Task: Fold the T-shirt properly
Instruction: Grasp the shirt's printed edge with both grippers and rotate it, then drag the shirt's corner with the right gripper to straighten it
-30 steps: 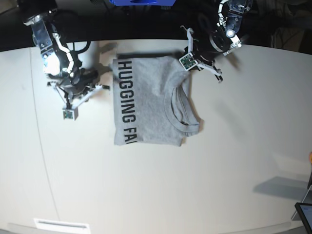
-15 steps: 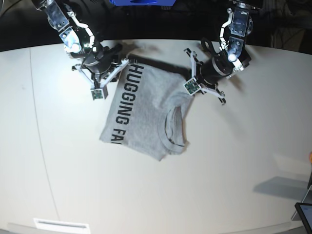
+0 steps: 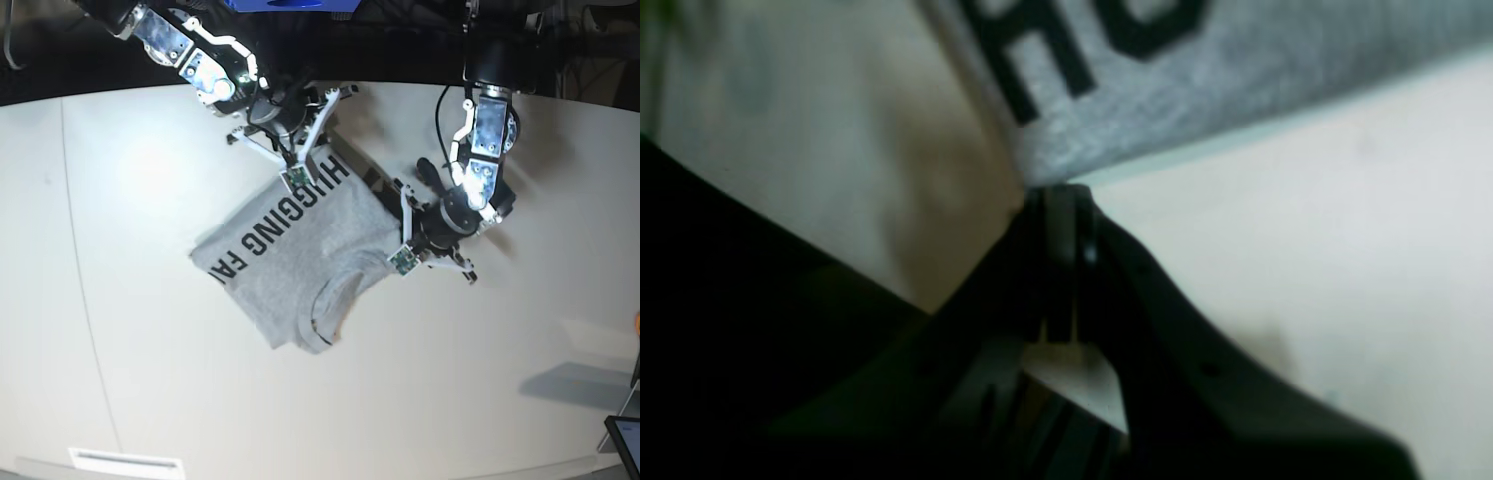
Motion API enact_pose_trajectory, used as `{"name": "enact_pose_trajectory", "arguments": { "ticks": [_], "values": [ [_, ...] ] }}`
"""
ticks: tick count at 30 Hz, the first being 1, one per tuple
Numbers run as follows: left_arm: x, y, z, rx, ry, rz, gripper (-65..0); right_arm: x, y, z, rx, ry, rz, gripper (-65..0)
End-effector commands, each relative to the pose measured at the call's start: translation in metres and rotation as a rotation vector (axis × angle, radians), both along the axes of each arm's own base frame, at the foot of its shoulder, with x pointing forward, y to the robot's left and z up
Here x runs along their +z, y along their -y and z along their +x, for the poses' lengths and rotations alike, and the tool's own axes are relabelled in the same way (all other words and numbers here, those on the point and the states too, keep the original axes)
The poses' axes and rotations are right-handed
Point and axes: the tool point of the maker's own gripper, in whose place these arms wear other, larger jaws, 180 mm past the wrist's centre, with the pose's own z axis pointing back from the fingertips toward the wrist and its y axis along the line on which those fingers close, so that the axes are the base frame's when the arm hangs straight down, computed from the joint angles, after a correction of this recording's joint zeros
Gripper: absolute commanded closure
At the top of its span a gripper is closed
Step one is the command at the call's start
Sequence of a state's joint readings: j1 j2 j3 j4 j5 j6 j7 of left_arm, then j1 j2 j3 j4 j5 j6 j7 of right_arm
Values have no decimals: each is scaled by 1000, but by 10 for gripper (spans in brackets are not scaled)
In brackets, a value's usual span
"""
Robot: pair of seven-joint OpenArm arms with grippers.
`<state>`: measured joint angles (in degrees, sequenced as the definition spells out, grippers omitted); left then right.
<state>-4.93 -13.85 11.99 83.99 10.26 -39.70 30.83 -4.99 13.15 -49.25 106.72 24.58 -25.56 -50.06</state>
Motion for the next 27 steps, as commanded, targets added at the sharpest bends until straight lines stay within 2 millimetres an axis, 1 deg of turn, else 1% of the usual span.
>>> {"name": "enact_pose_trajectory", "arguments": {
  "ticks": [1,3,5,8,9,11,12,13,16,18,19,21,22,24,27],
  "values": [
    [5,-2,9,4,9,12,-2,10,-2,9,9,39,11,0],
    [12,0,23,9,28,4,-2,10,2,14,15,25,-12,0],
    [23,-2,35,17,58,3,-2,9,11,20,-8,12,-31,0],
    [44,-7,47,18,115,17,-2,8,41,35,-111,-2,-49,0],
    [52,-15,48,27,136,34,-2,11,51,39,-134,11,-54,0],
    [61,-32,43,62,158,53,-2,18,69,45,-178,32,-57,0],
    [66,-46,40,91,167,77,-2,19,76,46,-196,37,-63,0],
    [73,-55,37,110,181,90,-2,19,87,49,-223,39,-73,0],
    [88,-79,19,144,210,153,-2,21,109,59,-286,57,-90,0],
    [88,-88,-3,157,197,193,-2,28,121,70,-324,84,-92,0],
    [86,-93,-13,165,185,215,-2,35,125,79,-336,108,-89,0],
    [77,-101,-35,179,147,235,-2,49,133,97,-337,165,-100,0],
    [73,-108,-46,194,129,245,-2,57,133,107,-332,191,-99,-1],
    [64,-121,-67,230,88,257,-2,77,126,127,-290,260,-94,-54],
    [50,-135,-93,262,29,273,-2,103,105,147,-152,347,-101,-120]
  ]
}}
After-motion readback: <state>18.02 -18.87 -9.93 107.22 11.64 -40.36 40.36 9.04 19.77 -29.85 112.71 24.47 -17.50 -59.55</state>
